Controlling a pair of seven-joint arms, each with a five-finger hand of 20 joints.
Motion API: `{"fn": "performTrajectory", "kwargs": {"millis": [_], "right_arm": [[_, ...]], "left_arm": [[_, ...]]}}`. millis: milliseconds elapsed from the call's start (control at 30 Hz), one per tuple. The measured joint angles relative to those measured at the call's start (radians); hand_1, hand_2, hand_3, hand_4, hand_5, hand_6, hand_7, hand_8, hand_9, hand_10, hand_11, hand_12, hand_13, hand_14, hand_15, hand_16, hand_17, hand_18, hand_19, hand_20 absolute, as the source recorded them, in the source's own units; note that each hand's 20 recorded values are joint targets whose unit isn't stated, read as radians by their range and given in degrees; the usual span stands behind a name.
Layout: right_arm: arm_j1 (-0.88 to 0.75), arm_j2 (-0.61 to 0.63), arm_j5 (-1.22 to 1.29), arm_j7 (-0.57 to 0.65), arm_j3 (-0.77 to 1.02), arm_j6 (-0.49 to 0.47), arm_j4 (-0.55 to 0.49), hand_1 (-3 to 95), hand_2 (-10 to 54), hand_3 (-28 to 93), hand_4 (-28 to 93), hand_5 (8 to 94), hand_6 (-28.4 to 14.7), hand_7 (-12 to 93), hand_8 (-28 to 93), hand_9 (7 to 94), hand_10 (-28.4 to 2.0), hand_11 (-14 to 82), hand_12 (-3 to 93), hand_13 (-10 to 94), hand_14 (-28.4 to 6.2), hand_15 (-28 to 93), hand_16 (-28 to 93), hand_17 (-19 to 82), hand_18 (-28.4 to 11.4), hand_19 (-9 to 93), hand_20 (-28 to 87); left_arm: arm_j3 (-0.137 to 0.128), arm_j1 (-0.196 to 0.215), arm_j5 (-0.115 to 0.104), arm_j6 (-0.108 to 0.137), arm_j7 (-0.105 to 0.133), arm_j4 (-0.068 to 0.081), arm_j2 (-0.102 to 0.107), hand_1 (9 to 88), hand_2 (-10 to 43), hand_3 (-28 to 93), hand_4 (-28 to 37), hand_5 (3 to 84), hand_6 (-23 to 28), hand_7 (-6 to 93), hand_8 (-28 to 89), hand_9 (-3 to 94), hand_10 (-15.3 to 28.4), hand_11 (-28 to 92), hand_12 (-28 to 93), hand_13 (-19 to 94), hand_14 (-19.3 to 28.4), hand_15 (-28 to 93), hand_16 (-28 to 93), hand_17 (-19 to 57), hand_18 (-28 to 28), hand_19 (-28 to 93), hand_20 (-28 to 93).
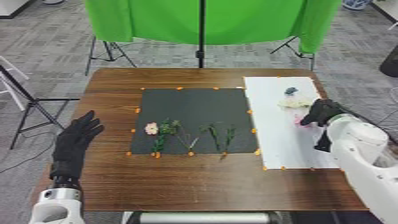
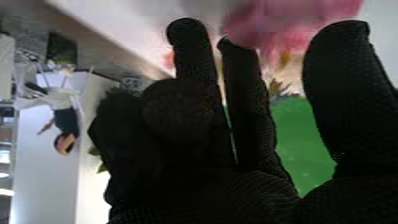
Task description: Arrange flowers
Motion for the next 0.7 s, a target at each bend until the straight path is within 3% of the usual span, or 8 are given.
{"fn": "performTrajectory", "kwargs": {"millis": [167, 200, 233, 400, 600, 700], "right_arm": [[-0.037, -0.005, -0.033, -0.014, -0.015, 0.135, 0.006, 39.8, -9.5, 68, -22, 67.0, 2.2, 20, -10, 74.4, -13.5, 33.6, 28.5, 83, -5.0, 70, 32, 64, -12.1, 93, 63], [-0.041, -0.005, -0.046, -0.017, -0.022, 0.155, 0.01, 44.9, -9.5, 64, -23, 69.9, 2.1, 21, 1, 78.2, -11.9, 36.0, 29.1, 84, -4.5, 71, 33, 65, -11.8, 93, 65], [-0.043, -0.005, -0.061, -0.021, -0.029, 0.178, 0.014, 46.7, -9.5, 63, -24, 70.9, 2.0, 22, 4, 79.2, -11.4, 36.7, 29.2, 84, -4.3, 71, 33, 65, -11.9, 93, 65], [-0.039, -0.005, -0.108, -0.046, -0.078, 0.285, 0.042, 56.1, -9.5, 56, -22, 78.9, 1.6, 23, 9, 85.7, -9.5, 35.3, 37.8, 87, -3.1, 70, 33, 66, -12.0, 93, 66], [-0.028, -0.004, -0.122, -0.069, -0.091, 0.276, 0.044, 59.9, -9.5, 58, -21, 82.6, 0.9, 25, 10, 88.4, -8.8, 34.4, 40.0, 89, -2.2, 68, 33, 67, -11.9, 93, 66], [-0.048, -0.003, -0.12, -0.068, -0.058, 0.228, 0.004, 59.9, -9.5, 59, -20, 82.7, 0.6, 25, 11, 88.6, -8.8, 34.0, 40.5, 89, -2.1, 68, 33, 67, -11.8, 93, 66]], "left_arm": [[0.0, 0.0, -0.001, 0.0, -0.001, 0.0, -0.001, 17.0, 8.9, 65, -28.3, 40.1, 6.7, 7.1, -5, 37.5, 13.2, 17, 10, 29, 18.1, 26, -2, 2.1, 14.4, 14, 20], [0.0, 0.0, -0.001, 0.0, -0.002, 0.0, -0.001, 17.0, 8.8, 65, -28.3, 40.1, 6.7, 7.1, -5, 37.5, 13.2, 17, 10, 29, 18.1, 26, -2, 2.1, 14.4, 14, 20], [0.0, 0.0, -0.001, 0.0, -0.002, 0.0, -0.001, 16.7, 8.8, 65, -28.3, 40.1, 6.7, 7.1, -5, 37.5, 13.2, 17, 10, 29, 18.1, 26, -2, 2.1, 14.4, 14, 20], [0.0, 0.0, -0.001, 0.0, -0.003, 0.0, -0.003, 17.3, 8.5, 65, -28.3, 40.2, 6.7, 7.0, -5, 37.5, 13.2, 17, 10, 29, 18.2, 26, -2, 2.1, 14.4, 14, 20], [-0.001, 0.0, -0.001, -0.001, -0.006, 0.0, -0.005, 17.2, 8.0, 66, -28.3, 40.2, 6.8, 7.0, -5, 37.5, 13.2, 17, 10, 29, 18.2, 27, -2, 2.1, 14.4, 14, 20], [-0.003, 0.0, -0.001, -0.001, -0.006, -0.001, -0.005, 17.2, 7.9, 66, -28.3, 40.3, 6.8, 7.1, -5, 37.7, 13.2, 17, 10, 29, 18.2, 27, -2, 2.1, 14.4, 14, 20]]}}
